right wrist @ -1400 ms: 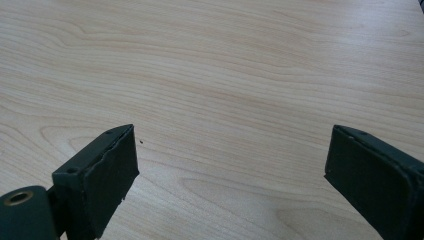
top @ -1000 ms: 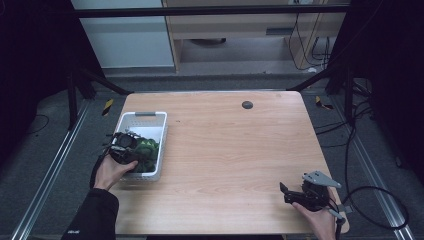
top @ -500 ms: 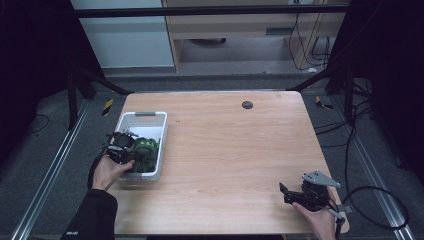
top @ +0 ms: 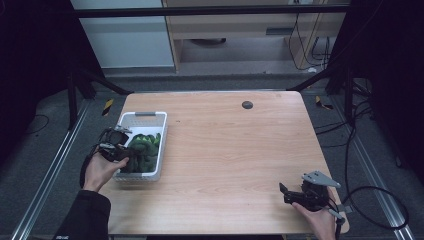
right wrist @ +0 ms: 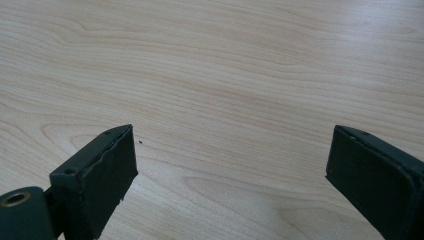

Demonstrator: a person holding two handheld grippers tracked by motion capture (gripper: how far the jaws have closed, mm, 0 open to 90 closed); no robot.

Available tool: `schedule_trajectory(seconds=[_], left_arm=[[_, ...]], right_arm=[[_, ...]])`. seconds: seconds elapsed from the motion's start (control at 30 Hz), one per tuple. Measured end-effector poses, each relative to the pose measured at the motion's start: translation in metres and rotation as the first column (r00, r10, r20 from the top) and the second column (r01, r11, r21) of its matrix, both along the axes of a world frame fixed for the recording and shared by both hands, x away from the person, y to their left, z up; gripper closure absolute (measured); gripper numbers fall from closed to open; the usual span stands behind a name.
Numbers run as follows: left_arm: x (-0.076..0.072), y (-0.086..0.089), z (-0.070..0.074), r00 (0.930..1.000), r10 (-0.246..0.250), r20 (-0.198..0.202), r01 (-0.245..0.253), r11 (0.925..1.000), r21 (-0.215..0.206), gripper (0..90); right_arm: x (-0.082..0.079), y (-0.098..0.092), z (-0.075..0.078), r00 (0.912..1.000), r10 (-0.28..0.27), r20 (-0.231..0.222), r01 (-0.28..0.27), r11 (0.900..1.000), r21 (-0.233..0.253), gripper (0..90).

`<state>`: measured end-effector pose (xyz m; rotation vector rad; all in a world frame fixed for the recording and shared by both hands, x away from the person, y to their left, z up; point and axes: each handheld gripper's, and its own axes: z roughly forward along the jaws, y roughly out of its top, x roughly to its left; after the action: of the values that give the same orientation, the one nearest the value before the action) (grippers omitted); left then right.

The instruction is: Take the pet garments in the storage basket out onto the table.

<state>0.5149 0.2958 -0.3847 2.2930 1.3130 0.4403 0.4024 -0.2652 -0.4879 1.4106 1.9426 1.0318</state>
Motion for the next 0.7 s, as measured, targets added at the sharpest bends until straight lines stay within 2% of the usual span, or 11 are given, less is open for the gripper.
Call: schedule_trajectory(seconds=[0.4,0.7], left_arm=[[-0.012,0.007,0.036,0.9972,-0.006,0.075,0.008,0.9997,-0.024,81.3],[-0.018,0.005,0.051,0.9949,-0.036,0.094,0.038,0.9992,-0.016,81.7]], right_arm=[[0.000,0.000,0.000,1.0000,0.000,0.002,0.000,1.000,-0.002,6.0],[0.000,0.000,0.000,1.0000,-0.001,0.002,0.001,1.000,-0.002,6.0]])
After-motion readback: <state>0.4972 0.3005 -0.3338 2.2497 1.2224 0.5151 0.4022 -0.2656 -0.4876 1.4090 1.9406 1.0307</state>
